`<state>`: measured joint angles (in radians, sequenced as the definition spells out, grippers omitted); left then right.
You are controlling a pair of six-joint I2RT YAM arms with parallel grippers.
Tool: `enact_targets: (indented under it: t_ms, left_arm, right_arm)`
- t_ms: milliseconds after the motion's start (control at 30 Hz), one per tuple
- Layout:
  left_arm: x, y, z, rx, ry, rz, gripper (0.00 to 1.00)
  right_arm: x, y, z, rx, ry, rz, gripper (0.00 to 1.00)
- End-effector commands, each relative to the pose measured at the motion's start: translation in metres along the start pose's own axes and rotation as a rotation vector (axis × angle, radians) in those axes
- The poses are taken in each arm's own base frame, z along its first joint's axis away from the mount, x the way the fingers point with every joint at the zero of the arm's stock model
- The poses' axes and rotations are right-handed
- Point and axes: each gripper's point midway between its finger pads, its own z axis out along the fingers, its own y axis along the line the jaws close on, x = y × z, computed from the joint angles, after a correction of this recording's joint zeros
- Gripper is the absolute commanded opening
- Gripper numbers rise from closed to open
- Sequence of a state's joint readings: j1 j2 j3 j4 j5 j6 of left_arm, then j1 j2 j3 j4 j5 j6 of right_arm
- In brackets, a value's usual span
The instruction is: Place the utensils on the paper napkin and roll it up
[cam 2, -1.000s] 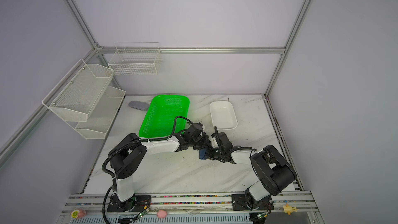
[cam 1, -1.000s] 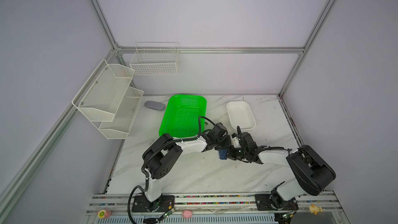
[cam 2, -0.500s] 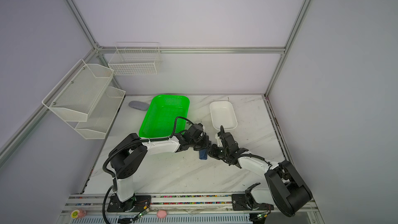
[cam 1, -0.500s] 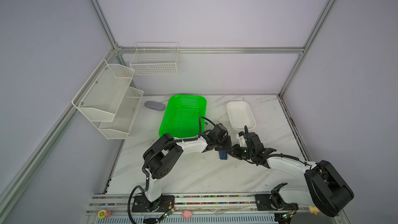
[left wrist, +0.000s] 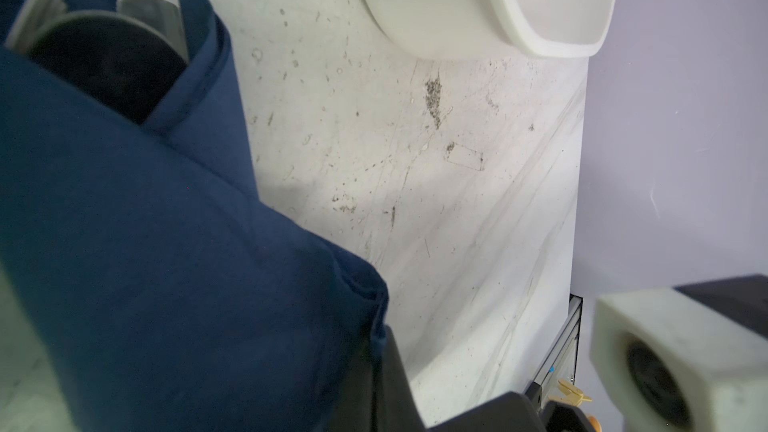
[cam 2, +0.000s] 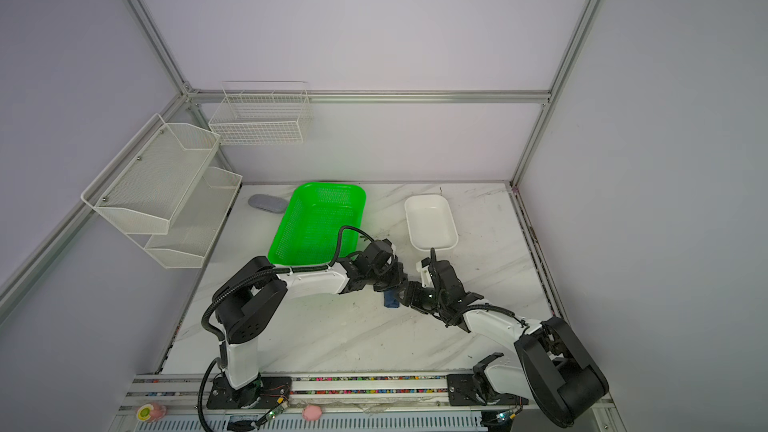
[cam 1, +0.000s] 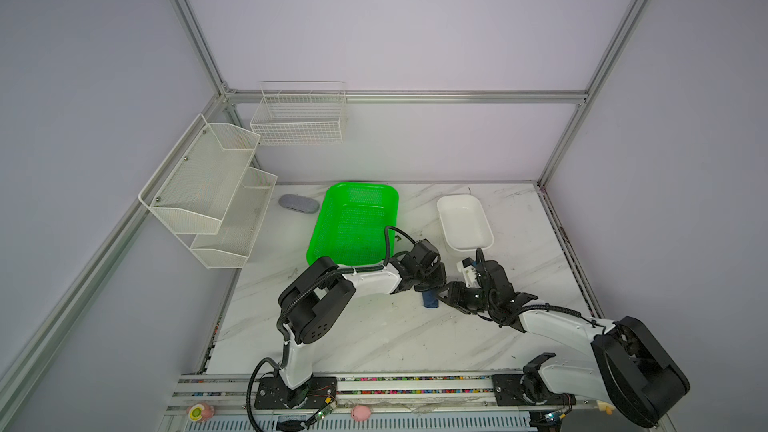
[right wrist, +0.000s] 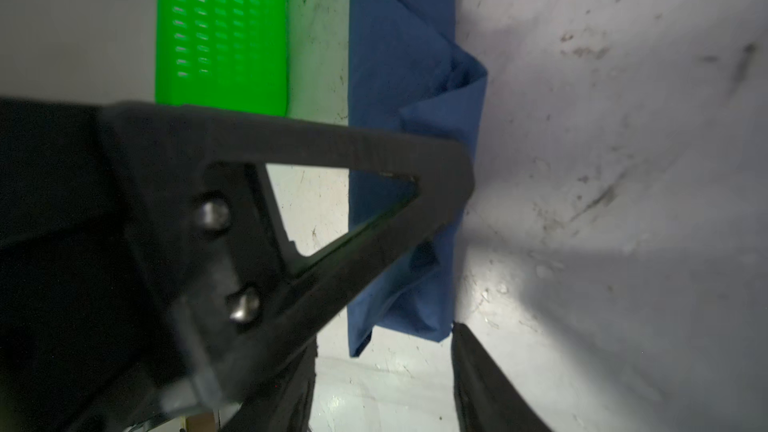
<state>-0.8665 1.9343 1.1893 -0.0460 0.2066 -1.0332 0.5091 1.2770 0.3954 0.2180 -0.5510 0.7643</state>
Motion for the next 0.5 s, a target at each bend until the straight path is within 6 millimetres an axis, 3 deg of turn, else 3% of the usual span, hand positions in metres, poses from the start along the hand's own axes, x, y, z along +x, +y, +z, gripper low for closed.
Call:
enact_targets:
  t_ms: [0,467]
  left_arm:
    - [-0.021,-0.043,-0.009,0.095,-0.045,0.033,0.0]
    - [-0.02,-0.042,-0.009,0.095,-0.041,0.032,0.0]
  right_arm:
    - [-0.006,0.01,0.004,-0.073,-0.019,0.014,0.55]
    - [-0.014,-0.014,0.027,-0.003,-0.034,0.06,0.55]
